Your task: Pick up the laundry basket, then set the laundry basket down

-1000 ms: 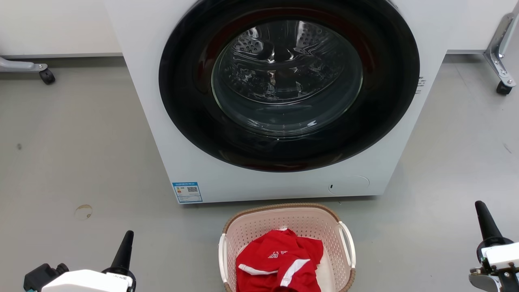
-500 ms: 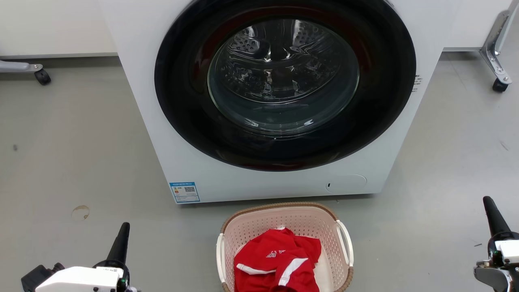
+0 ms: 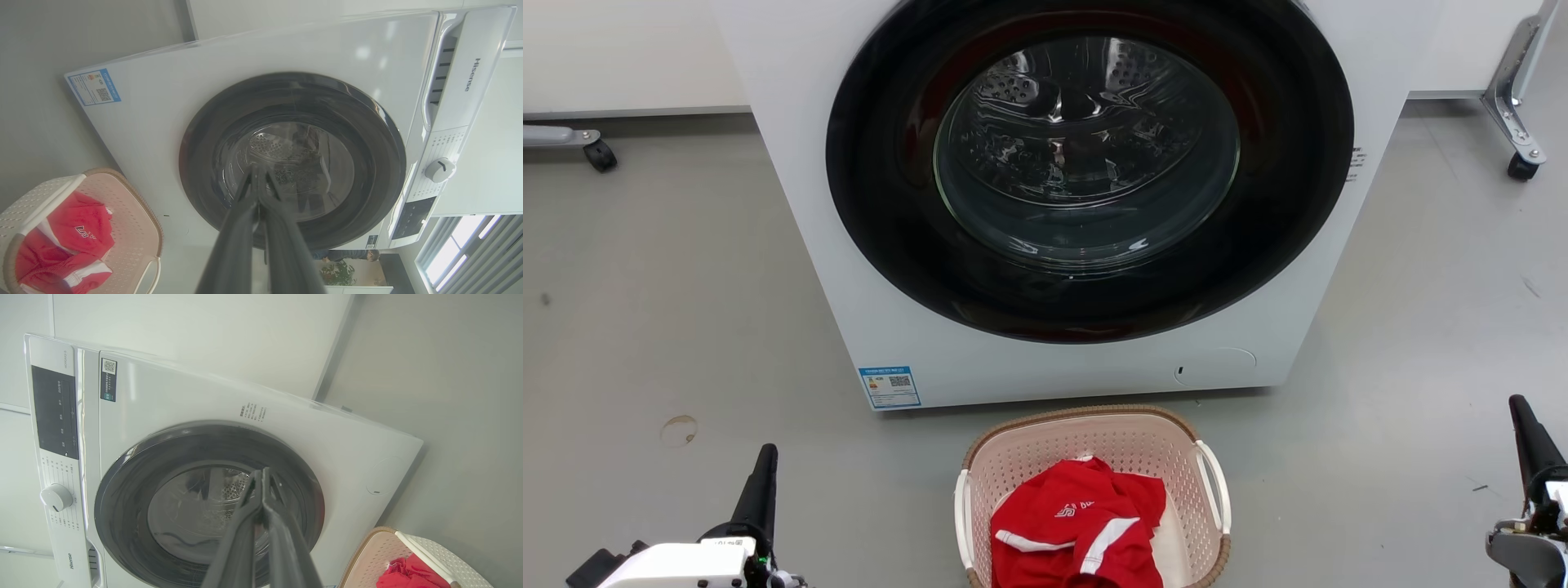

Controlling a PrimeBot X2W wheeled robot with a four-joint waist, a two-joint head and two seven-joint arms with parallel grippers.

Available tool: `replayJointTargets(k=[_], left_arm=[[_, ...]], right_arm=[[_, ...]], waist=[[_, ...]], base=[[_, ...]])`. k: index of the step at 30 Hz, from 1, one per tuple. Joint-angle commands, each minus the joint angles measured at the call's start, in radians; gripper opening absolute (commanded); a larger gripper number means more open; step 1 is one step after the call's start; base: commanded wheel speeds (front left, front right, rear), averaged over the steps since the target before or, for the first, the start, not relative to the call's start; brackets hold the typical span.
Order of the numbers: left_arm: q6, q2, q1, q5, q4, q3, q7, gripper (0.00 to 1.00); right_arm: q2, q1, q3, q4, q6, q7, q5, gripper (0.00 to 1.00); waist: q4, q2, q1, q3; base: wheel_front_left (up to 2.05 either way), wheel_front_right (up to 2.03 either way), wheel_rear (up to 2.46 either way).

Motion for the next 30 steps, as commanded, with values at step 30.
replayJointTargets(k=[30], left_arm=[[-0.038,-0.021,-0.077,-0.053,0.002,0.069,0.013,0.0]], right_arm=[[-0.014,-0.068,-0.016,-0.034,0.005,0.027,0.067,0.0]], waist=[[-0.005,-0.0001,0.0,0.002]], base=[[0.0,0.0,0.0]])
